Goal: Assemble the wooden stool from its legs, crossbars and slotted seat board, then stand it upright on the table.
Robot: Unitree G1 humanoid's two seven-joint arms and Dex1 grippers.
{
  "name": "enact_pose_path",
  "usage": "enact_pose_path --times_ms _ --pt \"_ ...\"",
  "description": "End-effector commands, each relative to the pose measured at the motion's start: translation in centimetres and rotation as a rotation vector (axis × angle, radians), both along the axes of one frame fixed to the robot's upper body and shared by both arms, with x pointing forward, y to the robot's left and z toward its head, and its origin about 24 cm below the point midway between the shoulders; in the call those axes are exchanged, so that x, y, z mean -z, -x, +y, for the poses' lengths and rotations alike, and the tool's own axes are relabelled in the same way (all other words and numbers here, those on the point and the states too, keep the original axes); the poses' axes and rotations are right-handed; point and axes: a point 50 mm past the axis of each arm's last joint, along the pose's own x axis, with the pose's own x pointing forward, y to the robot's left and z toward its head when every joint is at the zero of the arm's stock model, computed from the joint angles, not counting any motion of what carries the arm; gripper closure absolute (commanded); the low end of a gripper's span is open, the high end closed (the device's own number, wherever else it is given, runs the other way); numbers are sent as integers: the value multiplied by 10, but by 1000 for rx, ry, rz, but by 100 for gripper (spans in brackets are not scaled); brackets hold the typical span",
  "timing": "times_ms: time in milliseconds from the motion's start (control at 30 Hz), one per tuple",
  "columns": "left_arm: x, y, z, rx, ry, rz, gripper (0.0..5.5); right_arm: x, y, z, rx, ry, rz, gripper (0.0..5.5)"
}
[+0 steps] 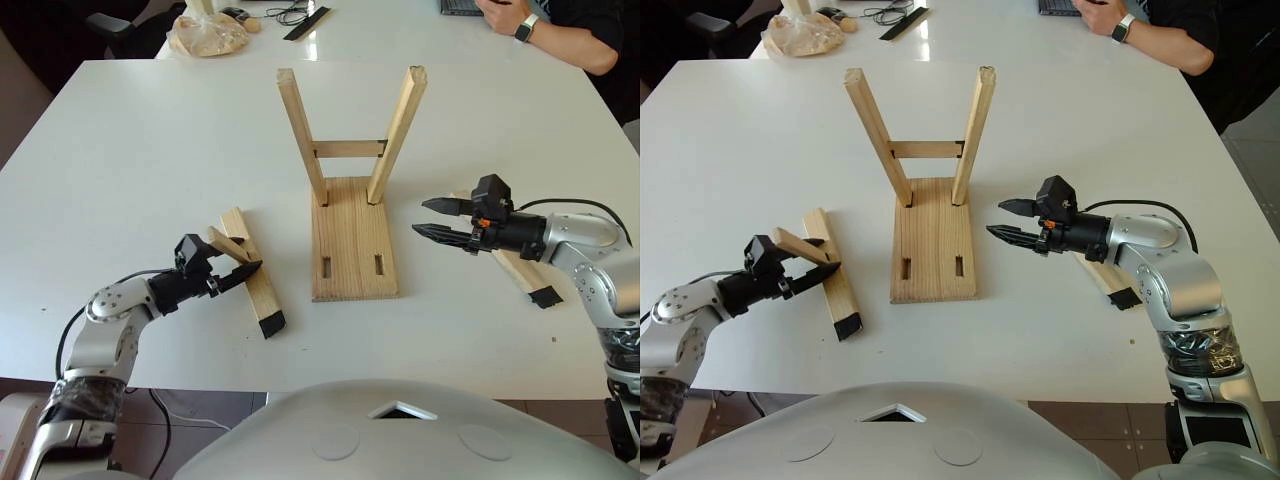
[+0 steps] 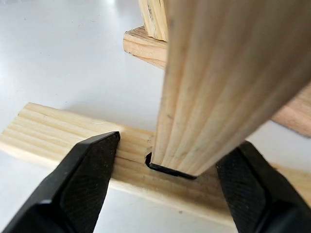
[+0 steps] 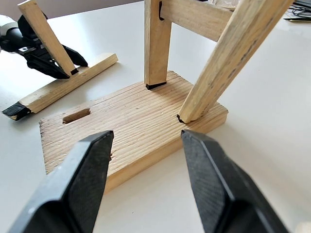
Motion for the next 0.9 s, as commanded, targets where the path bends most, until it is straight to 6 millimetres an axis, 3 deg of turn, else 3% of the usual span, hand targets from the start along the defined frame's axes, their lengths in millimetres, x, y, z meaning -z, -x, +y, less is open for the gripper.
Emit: enact_pose_path --times_ms 33,167,267,400,500,633,800,833,900 --pt "-63 -8 -2 25 133 -120 216 -4 0 -3 12 16 -30 294" --pt "-118 -18 -5 48 244 -245 216 -3 3 -2 26 5 -35 294" --pt "-146 -25 -10 70 303 -313 216 -3 3 -1 31 0 -40 294" --pt "-170 -28 -20 96 385 -366 216 -3 3 1 33 -2 -43 294" --pt "-177 -27 -27 108 425 -371 216 -3 4 1 30 -3 -43 294" --pt "-150 -26 -32 86 431 -263 216 -2 4 2 28 -4 -42 294" --pt "-71 -18 -35 -5 374 -38 216 -1 1 3 16 -2 -40 294" --pt "-63 -17 -33 -30 375 -25 216 -1 0 3 13 1 -39 294" --pt "-69 -21 -33 -48 408 -63 216 -1 0 2 9 5 -39 294"
